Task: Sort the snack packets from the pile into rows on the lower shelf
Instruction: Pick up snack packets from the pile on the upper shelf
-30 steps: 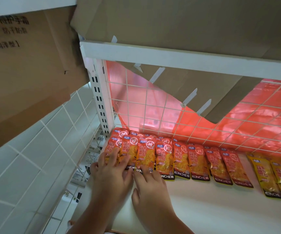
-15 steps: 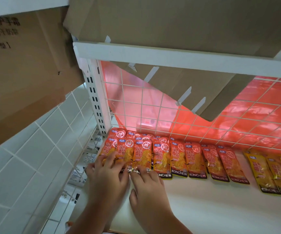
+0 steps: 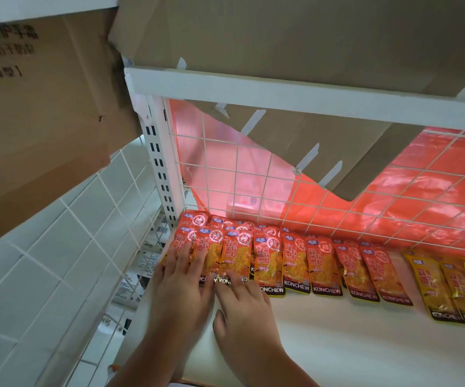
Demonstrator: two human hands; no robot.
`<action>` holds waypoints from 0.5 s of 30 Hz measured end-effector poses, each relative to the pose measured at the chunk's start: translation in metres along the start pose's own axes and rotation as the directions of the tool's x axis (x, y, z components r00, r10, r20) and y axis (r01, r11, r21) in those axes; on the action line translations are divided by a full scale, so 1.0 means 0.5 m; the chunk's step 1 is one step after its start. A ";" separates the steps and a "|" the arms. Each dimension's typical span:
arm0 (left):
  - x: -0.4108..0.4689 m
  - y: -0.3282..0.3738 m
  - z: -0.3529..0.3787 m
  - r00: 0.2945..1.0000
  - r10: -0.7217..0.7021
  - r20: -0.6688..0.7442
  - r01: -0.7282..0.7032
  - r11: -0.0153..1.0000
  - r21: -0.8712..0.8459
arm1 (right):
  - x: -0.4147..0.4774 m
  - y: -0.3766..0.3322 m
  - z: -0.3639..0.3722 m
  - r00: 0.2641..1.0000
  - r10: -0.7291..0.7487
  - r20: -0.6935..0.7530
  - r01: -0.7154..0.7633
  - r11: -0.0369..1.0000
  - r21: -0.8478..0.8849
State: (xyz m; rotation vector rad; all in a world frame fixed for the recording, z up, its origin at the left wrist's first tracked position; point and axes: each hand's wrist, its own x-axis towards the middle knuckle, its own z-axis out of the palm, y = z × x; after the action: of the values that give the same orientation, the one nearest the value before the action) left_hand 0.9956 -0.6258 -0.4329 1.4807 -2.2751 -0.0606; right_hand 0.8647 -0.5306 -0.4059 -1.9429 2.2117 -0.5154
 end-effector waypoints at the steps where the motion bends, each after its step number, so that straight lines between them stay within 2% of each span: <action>1: 0.000 0.001 -0.001 1.000 0.002 -0.003 -0.002 1.000 -0.004 | 0.000 0.000 0.001 1.000 0.000 -0.003 0.000 1.000 0.004; 10: 0.000 0.006 -0.021 0.998 0.045 -0.035 -0.046 0.998 -0.033 | -0.005 0.005 -0.003 0.999 -0.023 -0.042 0.028 0.994 0.110; 12: 0.002 0.011 -0.031 0.998 0.045 -0.051 -0.049 0.996 -0.078 | -0.007 0.009 -0.013 0.998 -0.023 -0.057 0.032 0.988 0.151; 15: 0.015 0.034 -0.055 0.998 0.039 -0.050 -0.050 0.970 -0.237 | -0.007 0.022 -0.046 0.997 0.013 -0.082 0.004 0.979 0.204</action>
State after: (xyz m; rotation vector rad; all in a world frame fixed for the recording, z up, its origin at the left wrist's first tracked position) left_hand 0.9885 -0.6199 -0.4011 1.2934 -2.1771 -0.2749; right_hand 0.8472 -0.5225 -0.3890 -1.8425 2.1146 -0.8021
